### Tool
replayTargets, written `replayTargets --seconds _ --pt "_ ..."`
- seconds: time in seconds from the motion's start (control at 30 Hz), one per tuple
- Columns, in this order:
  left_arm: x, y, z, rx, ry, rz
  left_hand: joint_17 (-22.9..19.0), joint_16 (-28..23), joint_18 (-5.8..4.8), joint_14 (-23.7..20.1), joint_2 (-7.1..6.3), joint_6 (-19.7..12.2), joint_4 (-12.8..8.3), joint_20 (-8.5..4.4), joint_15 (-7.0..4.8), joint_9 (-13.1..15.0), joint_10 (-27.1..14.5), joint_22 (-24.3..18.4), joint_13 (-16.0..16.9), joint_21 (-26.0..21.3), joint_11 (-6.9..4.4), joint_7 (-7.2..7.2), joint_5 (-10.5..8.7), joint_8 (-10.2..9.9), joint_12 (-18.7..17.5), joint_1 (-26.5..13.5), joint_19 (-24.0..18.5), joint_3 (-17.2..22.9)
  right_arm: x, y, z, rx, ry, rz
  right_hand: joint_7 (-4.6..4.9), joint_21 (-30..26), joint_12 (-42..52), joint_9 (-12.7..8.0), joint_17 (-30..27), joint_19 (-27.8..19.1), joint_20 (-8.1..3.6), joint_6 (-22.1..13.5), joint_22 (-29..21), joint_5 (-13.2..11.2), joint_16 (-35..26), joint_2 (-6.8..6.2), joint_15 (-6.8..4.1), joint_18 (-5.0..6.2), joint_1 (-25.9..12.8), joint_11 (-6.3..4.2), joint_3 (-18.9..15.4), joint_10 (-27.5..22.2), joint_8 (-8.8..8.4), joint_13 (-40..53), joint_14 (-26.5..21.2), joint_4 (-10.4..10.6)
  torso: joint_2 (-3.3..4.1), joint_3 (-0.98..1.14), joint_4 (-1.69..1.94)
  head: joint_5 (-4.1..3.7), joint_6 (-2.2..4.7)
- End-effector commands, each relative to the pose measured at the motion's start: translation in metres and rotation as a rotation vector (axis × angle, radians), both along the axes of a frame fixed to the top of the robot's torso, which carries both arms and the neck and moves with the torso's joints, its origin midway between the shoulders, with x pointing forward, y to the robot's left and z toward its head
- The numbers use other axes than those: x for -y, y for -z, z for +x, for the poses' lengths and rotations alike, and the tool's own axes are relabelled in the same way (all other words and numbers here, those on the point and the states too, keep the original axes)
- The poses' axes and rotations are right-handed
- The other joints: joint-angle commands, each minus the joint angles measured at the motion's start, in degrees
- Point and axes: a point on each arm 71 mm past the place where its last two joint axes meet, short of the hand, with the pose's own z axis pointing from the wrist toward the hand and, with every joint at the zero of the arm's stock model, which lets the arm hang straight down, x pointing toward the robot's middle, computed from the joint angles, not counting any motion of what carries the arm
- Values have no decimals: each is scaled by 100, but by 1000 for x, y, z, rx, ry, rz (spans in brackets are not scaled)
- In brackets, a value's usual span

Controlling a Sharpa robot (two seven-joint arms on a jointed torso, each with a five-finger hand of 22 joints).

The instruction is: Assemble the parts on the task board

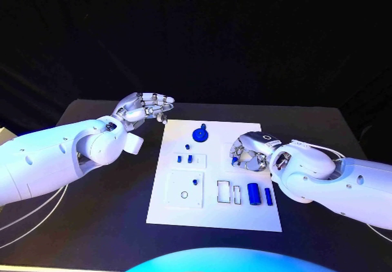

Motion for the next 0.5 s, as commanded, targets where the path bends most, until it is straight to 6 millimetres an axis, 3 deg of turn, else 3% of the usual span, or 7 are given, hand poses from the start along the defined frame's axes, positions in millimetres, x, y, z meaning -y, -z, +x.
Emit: replayTargets --seconds 0.03,0.27,0.33,0.5 --pt "2 -1 -1 2 18 -8 -9 -26 82 -28 7 -21 -22 22 20 -10 -33 7 -9 33 -7 -1 17 38 -31 21 -10 -14 -1 2 -1 -5 -4 -22 -12 48 -40 36 2 205 -65 109 860 56 12 19 -51 -37 32 -16 130 101 59 -2 294 -27 6 -1 5 -6 -9" --pt "2 -1 -1 0 19 -7 -9 -26 82 -28 7 -21 -22 22 20 -10 -33 7 -9 33 -7 -1 17 38 -31 21 -10 -14 -2 5 -1 -18 -8 -44 -64 117 -42 153 18 219 -117 364 901 194 21 92 -111 -49 104 -92 407 389 216 54 297 -162 1 -3 2 -11 -22" --pt "2 -1 -1 0 19 -7 -9 -26 82 -28 7 -21 -22 22 20 -10 -33 7 -9 33 -7 -1 17 38 -31 21 -10 -14 -2 5 -1 -16 -5 -45 -65 136 -79 199 27 223 -130 377 915 47 25 124 -122 -53 102 -100 514 434 246 68 299 -217 1 -3 0 -13 -23" --pt "2 -1 -1 0 18 -6 -10 -25 83 -29 15 -22 -24 24 20 -9 -34 8 -18 34 -8 -2 18 49 -27 23 -12 -14 -1 4 -1 -5 7 -38 -68 192 -101 239 43 236 -134 382 939 54 33 153 -124 -64 54 -101 583 478 272 80 303 -231 0 0 0 -17 -24"
